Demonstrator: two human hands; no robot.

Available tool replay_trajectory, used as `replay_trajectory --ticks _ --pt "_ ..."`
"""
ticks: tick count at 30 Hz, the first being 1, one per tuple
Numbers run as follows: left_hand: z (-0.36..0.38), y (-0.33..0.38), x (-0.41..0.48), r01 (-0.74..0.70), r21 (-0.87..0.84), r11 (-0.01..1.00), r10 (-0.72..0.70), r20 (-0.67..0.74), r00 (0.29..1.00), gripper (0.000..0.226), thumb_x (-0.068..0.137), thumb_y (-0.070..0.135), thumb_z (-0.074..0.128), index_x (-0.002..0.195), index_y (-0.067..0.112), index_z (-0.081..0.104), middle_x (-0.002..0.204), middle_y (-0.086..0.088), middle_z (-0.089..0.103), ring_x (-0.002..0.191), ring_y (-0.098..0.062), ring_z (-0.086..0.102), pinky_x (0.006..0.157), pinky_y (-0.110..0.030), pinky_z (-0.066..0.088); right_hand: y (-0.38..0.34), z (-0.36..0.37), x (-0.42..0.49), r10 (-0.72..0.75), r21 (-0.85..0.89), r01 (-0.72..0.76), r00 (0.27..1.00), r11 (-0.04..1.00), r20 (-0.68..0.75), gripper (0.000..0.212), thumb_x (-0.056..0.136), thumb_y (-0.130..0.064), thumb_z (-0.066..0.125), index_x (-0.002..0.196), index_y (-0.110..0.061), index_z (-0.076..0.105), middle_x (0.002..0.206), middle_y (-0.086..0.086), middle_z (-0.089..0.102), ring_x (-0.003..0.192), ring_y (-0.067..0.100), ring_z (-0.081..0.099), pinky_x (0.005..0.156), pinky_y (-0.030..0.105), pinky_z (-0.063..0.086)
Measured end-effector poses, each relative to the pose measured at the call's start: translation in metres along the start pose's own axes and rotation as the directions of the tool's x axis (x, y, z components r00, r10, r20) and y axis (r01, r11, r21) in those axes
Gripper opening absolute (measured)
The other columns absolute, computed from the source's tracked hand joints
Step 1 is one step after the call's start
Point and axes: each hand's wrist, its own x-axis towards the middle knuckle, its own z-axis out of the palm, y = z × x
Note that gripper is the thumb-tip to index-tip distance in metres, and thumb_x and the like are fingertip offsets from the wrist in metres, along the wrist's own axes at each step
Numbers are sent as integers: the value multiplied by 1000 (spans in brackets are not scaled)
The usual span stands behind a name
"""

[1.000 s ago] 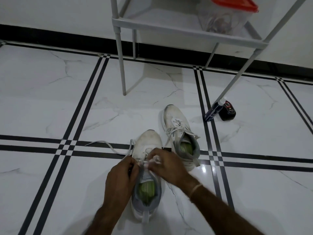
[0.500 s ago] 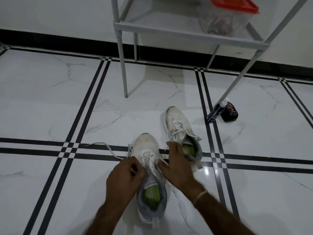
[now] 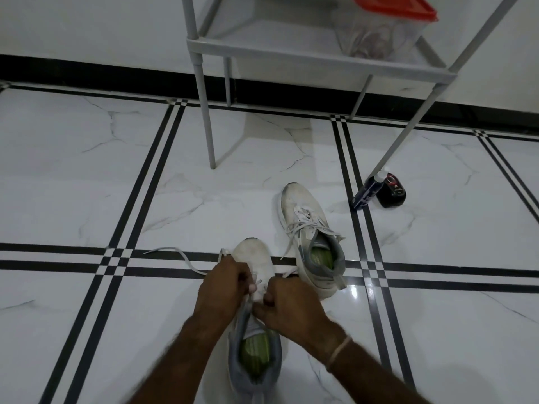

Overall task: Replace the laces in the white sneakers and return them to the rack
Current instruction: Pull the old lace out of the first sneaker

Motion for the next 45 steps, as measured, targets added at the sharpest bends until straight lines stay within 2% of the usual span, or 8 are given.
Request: replay_trajectory --ticks 9,14,20,23,27,32,40,45 --pt "7 -5 -10 74 -179 981 -85 -56 995 24 96 27 63 73 25 57 83 4 60 80 -10 57 71 -27 45 -15 -16 -8 -30 77 19 988 997 150 32 82 -50 76 83 -21 61 81 -2 66 75 15 60 50 16 26" --pt "0 -11 -18 238 -841 486 -300 95 949 20 104 17 51 89 7 61 80 -5 62 71 -16 49 67 -27 43 11 -3 1 65 241 -75 997 968 51 36 84 -22 65 56 -17 43 59 10 50 61 27 56 58 31 32" --pt "-1 -8 -17 -147 -336 930 120 -99 988 8 84 25 73 78 23 68 77 8 68 76 -10 64 68 -19 48 13 4 0 97 394 -85 995 915 -10 59 90 -57 66 50 -17 50 48 6 55 47 16 59 50 28 42" --pt "-4 -9 -12 -151 -246 957 123 -123 985 19 85 34 70 71 22 65 70 5 63 71 -10 60 67 -20 44 14 10 2 88 335 -61 994 940 -66 52 90 -43 70 49 -30 42 48 -8 44 49 6 49 49 15 30" --pt "-6 3 -13 213 -915 341 -405 61 912 28 105 14 47 79 14 58 74 -5 66 73 -18 57 71 -32 47 15 9 4 96 305 -74 994 950 -58 49 94 -36 68 52 -30 44 49 -10 43 49 4 46 50 12 28" --pt "-4 2 -18 -83 -294 952 52 -114 992 14 93 18 69 81 20 62 72 10 62 70 -5 58 63 -13 42 13 11 3 109 347 -84 993 934 -53 52 92 -37 70 48 -28 44 47 -10 44 50 8 48 51 16 32" --pt "-9 10 -9 -157 166 974 159 2 987 18 92 23 69 75 17 64 79 6 48 71 -8 49 57 -10 29 12 12 2 126 350 -109 992 930 -26 54 92 -34 70 47 -30 41 47 -8 44 49 7 47 51 13 30" --pt "-8 -7 -24 -185 -120 975 181 -42 983 23 84 44 73 80 22 64 87 7 58 81 -5 58 68 -16 44 14 12 1 152 357 -129 988 925 -37 55 90 -34 71 45 -28 41 47 -9 43 49 8 46 50 18 33"
